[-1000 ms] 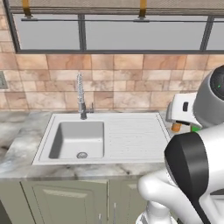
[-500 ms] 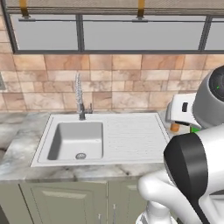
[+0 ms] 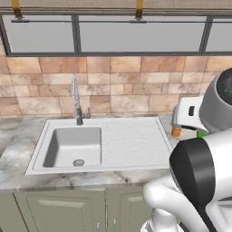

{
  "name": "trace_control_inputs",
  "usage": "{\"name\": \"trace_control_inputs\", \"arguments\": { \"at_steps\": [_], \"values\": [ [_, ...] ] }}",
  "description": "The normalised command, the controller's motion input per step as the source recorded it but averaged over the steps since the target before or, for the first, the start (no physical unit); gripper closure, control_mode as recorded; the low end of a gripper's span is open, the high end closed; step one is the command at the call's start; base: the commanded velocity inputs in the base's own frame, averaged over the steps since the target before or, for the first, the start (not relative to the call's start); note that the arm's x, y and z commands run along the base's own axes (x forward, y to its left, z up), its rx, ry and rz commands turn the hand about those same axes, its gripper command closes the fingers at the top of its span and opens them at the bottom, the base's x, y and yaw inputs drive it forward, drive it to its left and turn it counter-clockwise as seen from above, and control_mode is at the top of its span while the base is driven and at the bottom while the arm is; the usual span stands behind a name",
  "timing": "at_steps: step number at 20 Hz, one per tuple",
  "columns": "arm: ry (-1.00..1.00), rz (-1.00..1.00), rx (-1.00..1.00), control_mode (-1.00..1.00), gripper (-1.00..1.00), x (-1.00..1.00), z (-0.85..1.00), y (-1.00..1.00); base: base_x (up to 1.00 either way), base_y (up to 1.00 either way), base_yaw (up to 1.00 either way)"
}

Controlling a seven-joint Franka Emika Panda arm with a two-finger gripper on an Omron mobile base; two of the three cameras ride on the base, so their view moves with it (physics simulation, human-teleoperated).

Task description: Locate and retrieve the soap dispenser and sponge from the cabinet. Place them next to the sink.

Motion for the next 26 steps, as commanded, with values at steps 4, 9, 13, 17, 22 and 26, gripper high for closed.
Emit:
{"name": "trace_control_inputs", "arguments": {
  "at_steps": [4,9,13,17,22,26],
  "values": [
    [0.0,0.0,0.0,1.0,1.0,0.0,0.0,0.0,0.14,-0.37,-0.25],
    [0.0,0.0,0.0,1.0,1.0,0.0,0.0,0.0,0.0,-0.1,-0.43],
    [0.0,0.0,0.0,1.0,1.0,0.0,0.0,0.0,0.02,-0.08,-0.41],
    [0.0,0.0,0.0,1.0,1.0,0.0,0.0,0.0,0.11,-0.07,-0.32],
    [0.0,0.0,0.0,1.0,1.0,0.0,0.0,0.0,0.08,-0.01,-0.15],
    [0.0,0.0,0.0,1.0,1.0,0.0,0.0,0.0,0.0,0.0,0.0]
  ]
}}
